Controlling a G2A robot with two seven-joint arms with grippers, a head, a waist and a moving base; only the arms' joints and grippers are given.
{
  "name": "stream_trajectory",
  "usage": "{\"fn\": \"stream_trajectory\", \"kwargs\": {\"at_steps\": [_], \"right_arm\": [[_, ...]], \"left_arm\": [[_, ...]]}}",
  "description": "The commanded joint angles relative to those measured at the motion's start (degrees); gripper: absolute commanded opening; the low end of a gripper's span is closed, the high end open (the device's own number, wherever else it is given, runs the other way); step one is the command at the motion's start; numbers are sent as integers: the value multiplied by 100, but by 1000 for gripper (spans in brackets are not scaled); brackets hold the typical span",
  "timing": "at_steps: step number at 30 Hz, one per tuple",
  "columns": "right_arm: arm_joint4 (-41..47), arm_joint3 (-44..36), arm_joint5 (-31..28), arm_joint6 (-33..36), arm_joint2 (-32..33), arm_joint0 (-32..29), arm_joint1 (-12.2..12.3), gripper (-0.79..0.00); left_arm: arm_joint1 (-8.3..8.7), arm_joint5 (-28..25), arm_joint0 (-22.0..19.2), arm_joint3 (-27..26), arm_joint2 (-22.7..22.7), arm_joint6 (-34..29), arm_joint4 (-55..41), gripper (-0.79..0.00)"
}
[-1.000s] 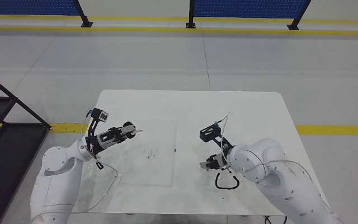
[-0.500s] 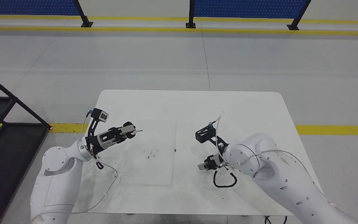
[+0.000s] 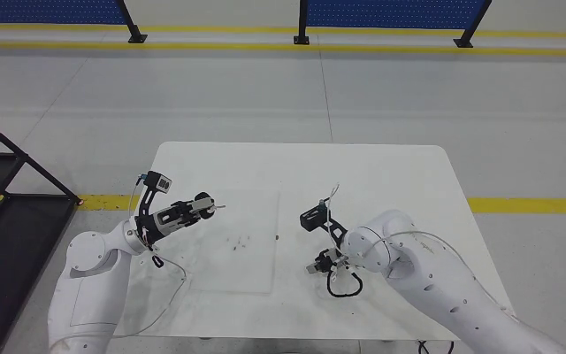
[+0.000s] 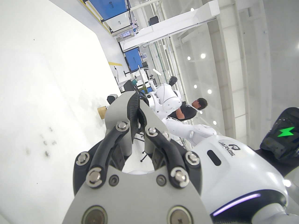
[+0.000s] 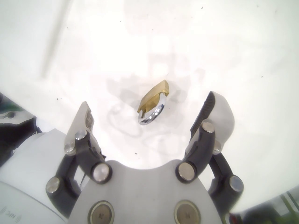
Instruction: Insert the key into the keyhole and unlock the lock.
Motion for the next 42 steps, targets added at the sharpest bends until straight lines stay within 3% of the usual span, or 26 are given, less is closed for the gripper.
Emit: {"fn": "stream_trajectory", "kwargs": {"at_steps": [1, 9, 11, 12, 13, 18, 21, 22, 36, 42], "right_arm": [[30, 81, 12, -11, -65, 47, -27, 0], [94, 230, 64, -64, -147, 158, -69, 0], [98, 270, 65, -65, -162, 169, -71, -108], [106, 292, 69, -68, -168, 174, -72, -345], [110, 300, 73, -72, -175, 181, -74, -403], [110, 326, 73, -73, -205, 196, -71, -477], [129, 364, 53, -52, -221, 204, -66, -671], [132, 371, 51, -51, -225, 212, -65, -785], [469, 342, 64, -63, -278, 353, 7, -785], [973, 203, 325, -325, -90, 405, 104, -785]], "left_arm": [[0, 0, 0, 0, 0, 0, 0, -785], [0, 0, 0, 0, 0, 0, 0, -785], [0, 0, 0, 0, 0, 0, 0, -785], [0, 0, 0, 0, 0, 0, 0, -785], [0, 0, 0, 0, 0, 0, 0, -785], [0, 0, 0, 0, 0, 0, 0, -785], [0, 0, 0, 0, 0, 0, 0, -785], [0, 0, 0, 0, 0, 0, 0, -785], [0, 0, 0, 0, 0, 0, 0, -785], [0, 0, 0, 0, 0, 0, 0, -785]]}}
